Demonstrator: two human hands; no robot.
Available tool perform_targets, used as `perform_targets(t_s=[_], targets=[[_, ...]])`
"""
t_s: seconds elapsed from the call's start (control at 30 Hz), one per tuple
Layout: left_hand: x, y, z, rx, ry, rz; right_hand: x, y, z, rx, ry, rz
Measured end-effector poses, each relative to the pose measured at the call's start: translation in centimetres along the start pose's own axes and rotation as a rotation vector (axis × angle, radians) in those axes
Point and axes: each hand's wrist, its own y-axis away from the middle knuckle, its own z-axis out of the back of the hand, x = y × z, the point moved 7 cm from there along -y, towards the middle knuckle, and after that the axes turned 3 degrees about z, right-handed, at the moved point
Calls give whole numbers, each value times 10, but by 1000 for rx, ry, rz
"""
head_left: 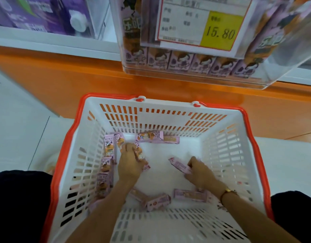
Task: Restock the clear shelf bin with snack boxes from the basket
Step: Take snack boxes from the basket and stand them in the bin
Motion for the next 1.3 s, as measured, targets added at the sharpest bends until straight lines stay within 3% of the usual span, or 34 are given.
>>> perform_targets(t_s=[0.07, 0.13, 0.27, 0.43, 0.6, 0.8, 0.97, 1.1, 1.3], targets=[[10, -2, 1, 35, -97, 166, 0, -1, 1, 64, -174, -45], [17, -3, -2, 104, -190, 211, 8, 0, 0, 139, -326, -55], [9, 7, -23, 362, -392, 8, 29, 10, 3, 184, -461, -91], [-15, 34, -54, 614, -341, -138, 56, 36, 29, 324, -269, -6], [-3, 38, -49, 629, -486, -215, 63, 74, 79, 365, -270, -11], [8, 35, -19, 641, -548, -211, 77, 112, 129, 284, -199, 59], [-58, 37, 22, 706, -186, -192, 94, 143, 154, 256, -253, 174], [-154, 64, 83, 822, -101, -390, 111, 183, 195, 105, -332, 336], [-275, 118, 199, 630, -14, -687, 130, 231, 275, -182, -556, 466]])
